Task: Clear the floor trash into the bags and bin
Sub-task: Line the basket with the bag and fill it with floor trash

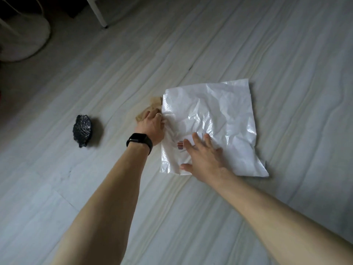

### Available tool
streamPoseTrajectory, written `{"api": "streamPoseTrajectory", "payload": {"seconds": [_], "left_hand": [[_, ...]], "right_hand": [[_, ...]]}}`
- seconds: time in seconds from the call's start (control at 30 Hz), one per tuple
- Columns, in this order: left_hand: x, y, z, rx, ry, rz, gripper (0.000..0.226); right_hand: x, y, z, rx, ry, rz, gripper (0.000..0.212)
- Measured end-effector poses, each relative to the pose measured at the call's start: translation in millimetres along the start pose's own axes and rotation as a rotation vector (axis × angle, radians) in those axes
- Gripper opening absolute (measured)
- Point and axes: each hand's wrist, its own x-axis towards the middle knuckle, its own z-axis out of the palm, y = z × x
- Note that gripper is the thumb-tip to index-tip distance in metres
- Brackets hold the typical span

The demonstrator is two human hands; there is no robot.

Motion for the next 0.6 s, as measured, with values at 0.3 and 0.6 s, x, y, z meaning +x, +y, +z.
{"api": "streamPoseTrajectory", "payload": {"seconds": [0.3,0.6], "left_hand": [[-111.8,-10.5,3.1,0.025,-0.066,-0.094,0.026],[-270.1,-75.7,-6.2,-0.377,-0.12,-0.347,0.017]], "right_hand": [[-2.4,-0.5,-3.3,0.017,-0.015,0.025,0.082],[-56.5,-27.1,15.7,-0.199,-0.038,-0.166,0.068]]}}
